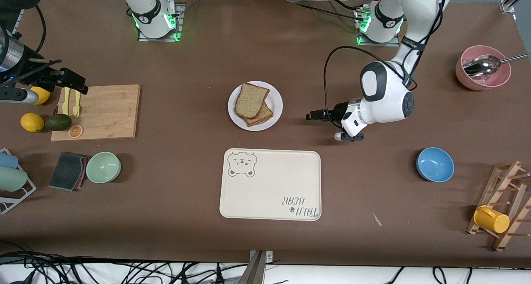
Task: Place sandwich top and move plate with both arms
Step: 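Reach the left gripper across to the rim of the white plate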
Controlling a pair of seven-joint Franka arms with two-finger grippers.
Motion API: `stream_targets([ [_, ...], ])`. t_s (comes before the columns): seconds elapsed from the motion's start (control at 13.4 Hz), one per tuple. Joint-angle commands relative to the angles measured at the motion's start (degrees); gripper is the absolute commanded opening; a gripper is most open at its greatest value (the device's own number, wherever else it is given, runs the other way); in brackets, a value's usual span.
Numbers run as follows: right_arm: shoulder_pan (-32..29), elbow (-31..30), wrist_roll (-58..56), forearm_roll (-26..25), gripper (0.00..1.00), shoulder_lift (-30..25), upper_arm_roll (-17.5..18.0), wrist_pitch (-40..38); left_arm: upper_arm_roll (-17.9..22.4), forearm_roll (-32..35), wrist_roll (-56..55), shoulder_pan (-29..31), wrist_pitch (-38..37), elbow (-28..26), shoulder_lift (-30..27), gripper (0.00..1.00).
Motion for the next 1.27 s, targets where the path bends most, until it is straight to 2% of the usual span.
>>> stream_targets([
  [0.0,-0.15,0.14,-0.34,0.35,1.0,-0.63,0.23,0.15,0.19,-10.46,8.98,-2.24,0.54,-0.76,2.17,1.0],
  [0.22,-0.15,0.14,-0.34,0.35,1.0,-0.54,0.23,0.06,0.19,-25.92,20.92,-5.22,0.8,-1.9,4.72,1.0],
  [0.3,-0.15,0.14,-0.34,0.35,1.0,-0.63,0.23,0.06,0.19,-29.19,24.01,-5.84,0.8,-1.91,5.51,1.0],
  [0.67,-0.15,0.14,-0.34,0.35,1.0,-0.54,0.23,0.06,0.19,-35.54,31.41,-7.08,0.62,-3.13,6.93,1.0],
  [0.89,-0.15,0.14,-0.34,0.44,1.0,-0.54,0.23,0.06,0.19,-41.69,37.73,-8.39,0.27,-4.54,7.1,1.0],
  [1.19,0.29,0.23,-0.25,0.53,1.0,-0.54,0.67,0.15,0.19,-43.29,41.18,-9.88,0.27,-4.54,8.33,1.0],
])
